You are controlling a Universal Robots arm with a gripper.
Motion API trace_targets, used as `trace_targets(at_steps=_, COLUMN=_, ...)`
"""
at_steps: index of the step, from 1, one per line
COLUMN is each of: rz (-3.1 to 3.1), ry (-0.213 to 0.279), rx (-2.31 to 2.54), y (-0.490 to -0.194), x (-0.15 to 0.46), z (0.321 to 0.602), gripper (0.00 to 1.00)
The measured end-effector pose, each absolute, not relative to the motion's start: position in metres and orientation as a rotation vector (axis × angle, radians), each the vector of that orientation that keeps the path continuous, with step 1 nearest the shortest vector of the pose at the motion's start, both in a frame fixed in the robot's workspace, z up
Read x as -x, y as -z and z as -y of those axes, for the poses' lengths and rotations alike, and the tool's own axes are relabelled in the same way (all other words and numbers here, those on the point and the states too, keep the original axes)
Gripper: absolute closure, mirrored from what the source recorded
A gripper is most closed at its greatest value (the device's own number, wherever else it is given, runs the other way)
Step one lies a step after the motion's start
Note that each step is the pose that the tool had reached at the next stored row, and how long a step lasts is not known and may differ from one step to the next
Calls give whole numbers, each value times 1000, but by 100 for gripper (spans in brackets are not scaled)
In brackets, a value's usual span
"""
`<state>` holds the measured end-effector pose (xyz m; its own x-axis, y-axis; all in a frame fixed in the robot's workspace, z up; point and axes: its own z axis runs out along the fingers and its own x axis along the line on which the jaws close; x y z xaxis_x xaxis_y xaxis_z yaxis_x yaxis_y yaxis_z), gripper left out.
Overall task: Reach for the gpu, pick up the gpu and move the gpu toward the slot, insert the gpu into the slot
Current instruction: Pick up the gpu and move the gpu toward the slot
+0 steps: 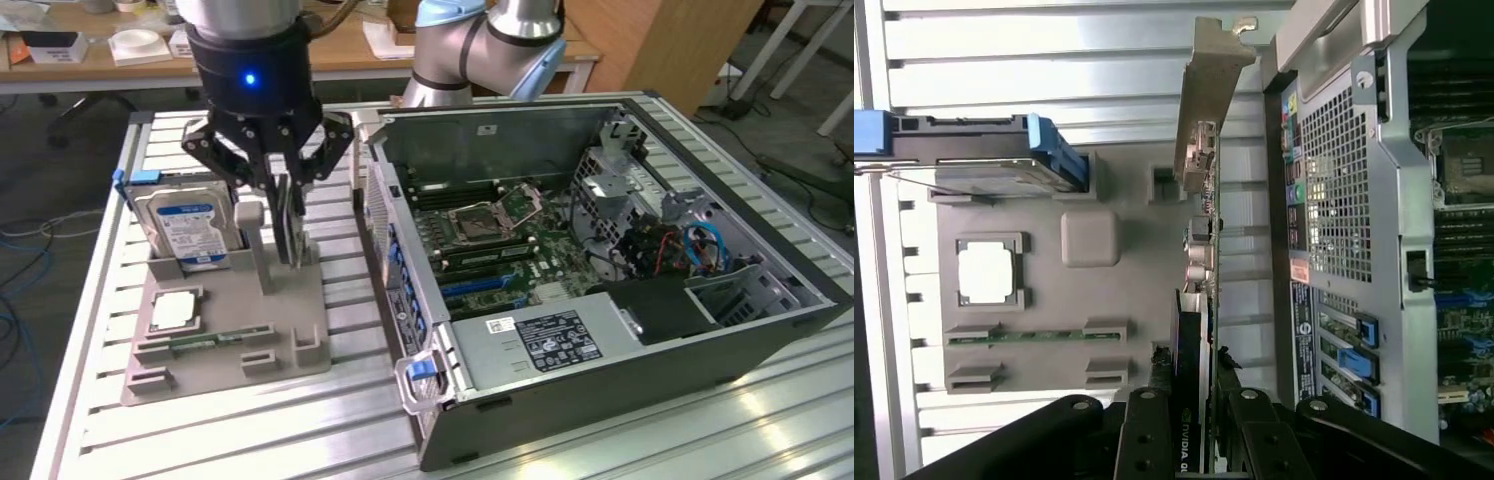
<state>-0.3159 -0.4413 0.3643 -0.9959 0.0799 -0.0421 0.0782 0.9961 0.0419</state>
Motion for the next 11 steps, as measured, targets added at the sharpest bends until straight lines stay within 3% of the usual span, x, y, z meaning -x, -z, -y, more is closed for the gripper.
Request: trace_targets(at_steps=11, rz=-3095, ry=-65, rx=-123, y=-406, x=316, z=441, gripper=73)
